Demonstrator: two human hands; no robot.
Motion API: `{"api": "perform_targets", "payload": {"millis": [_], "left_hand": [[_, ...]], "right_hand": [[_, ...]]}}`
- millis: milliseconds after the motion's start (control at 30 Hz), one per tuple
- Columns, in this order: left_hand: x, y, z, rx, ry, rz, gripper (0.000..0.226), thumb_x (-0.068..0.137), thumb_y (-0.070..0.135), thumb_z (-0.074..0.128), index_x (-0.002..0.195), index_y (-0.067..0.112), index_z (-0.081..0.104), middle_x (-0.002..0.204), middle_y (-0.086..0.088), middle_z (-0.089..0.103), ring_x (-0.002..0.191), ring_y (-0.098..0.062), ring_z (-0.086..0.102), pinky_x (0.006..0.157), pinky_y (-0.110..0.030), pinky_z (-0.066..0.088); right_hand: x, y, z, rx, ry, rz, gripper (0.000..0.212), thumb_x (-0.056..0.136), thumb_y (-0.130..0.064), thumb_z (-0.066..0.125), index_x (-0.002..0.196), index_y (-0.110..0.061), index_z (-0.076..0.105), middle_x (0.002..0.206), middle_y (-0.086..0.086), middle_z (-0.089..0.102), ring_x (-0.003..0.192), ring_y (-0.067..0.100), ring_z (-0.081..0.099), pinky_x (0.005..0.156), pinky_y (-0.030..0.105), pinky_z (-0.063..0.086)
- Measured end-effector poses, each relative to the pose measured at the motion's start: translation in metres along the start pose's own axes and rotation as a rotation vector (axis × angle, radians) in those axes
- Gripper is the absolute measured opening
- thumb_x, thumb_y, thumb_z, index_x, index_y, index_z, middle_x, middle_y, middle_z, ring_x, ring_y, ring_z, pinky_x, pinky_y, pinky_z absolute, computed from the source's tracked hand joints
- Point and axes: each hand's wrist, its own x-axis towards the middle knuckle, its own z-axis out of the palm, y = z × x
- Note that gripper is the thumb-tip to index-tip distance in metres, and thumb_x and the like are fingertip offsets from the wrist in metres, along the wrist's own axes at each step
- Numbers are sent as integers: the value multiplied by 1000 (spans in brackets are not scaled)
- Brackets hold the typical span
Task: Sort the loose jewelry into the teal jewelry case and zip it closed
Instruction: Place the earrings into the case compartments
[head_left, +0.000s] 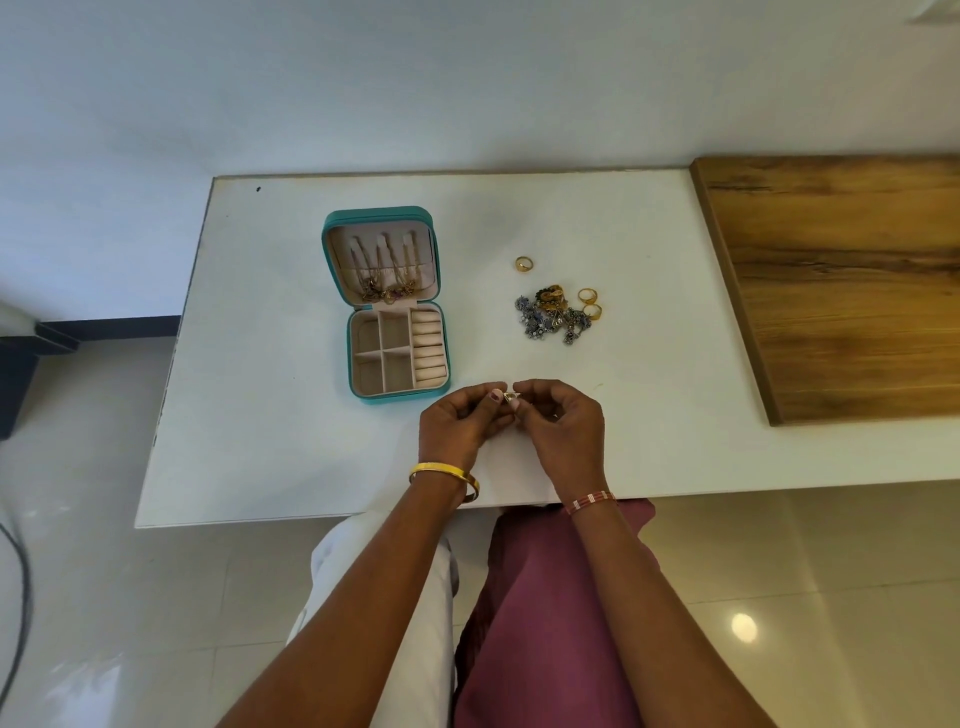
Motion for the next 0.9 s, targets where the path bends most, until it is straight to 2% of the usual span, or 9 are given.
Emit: {"api": "perform_targets", "payload": {"millis": [133, 233, 400, 467, 567, 700, 767, 833, 900], "left_hand": [[-1, 1, 1, -61, 49, -20, 18, 81, -1, 59, 98, 1, 65, 67, 7, 71, 63, -6, 68, 62, -17, 56], [-4, 3, 0, -75, 19, -37, 22, 84, 2, 56, 104, 5, 63, 72, 10, 71, 68, -6, 67, 66, -18, 56], [-15, 8, -14, -161, -44, -81, 29, 88, -1, 47, 115, 7, 56, 88, -6, 65, 74, -10, 66, 71, -20, 57], [-21, 11, -21, -181, -31, -78, 30, 87, -3, 47, 115, 6, 55, 92, -8, 65, 77, -12, 66, 72, -20, 57], [-28, 21, -31, -117, 18, -19, 29, 85, -4, 51, 112, 5, 58, 94, -5, 66, 83, -17, 64, 72, -20, 57], [-28, 40, -47, 45, 91, 114, 25, 83, -1, 56, 105, 9, 64, 88, 0, 68, 75, -9, 67, 69, -17, 56], [-24, 50, -56, 115, 127, 166, 24, 82, -1, 58, 103, 11, 64, 87, -1, 68, 71, -6, 67, 67, -15, 55], [-18, 58, -67, 159, 175, 196, 24, 82, 0, 58, 103, 12, 64, 91, -6, 68, 75, -10, 66, 67, -14, 55], [-12, 66, -78, 185, 208, 204, 24, 82, 0, 59, 104, 9, 64, 98, -9, 67, 82, -15, 65, 70, -15, 55]], "right_hand": [[-1, -3, -1, 73, -40, 15, 9, 77, -2, 69, 82, -8, 64, 72, -4, 62, 59, -8, 57, 58, 6, 45], [-3, -6, -1, 125, -63, 32, 10, 76, -1, 69, 81, -7, 64, 71, -4, 62, 57, -6, 57, 58, 8, 47], [-12, -13, 4, 170, -120, 55, 14, 74, 2, 70, 78, -9, 64, 71, -2, 63, 57, -3, 58, 59, 12, 49], [-16, -18, 6, 176, -135, 54, 17, 74, 3, 70, 76, -12, 64, 70, -2, 63, 58, 0, 58, 59, 15, 52], [-22, -29, 13, 178, -170, 43, 14, 76, 3, 68, 82, -9, 65, 72, -1, 64, 56, 1, 59, 57, 15, 52], [-24, -48, 31, 172, -213, 14, 17, 80, 2, 64, 96, -4, 68, 80, 4, 67, 59, -1, 61, 55, 13, 51], [-21, -56, 44, 107, -206, -22, 15, 80, -1, 65, 95, -3, 69, 82, 6, 68, 59, -1, 61, 54, 13, 51], [-17, -64, 61, -5, -192, -85, 13, 79, -4, 67, 92, -3, 70, 83, 9, 70, 64, 4, 61, 60, 16, 53], [-12, -71, 77, -122, -184, -163, 12, 77, -6, 70, 89, -3, 70, 83, 8, 70, 67, 9, 59, 63, 6, 47]]}}
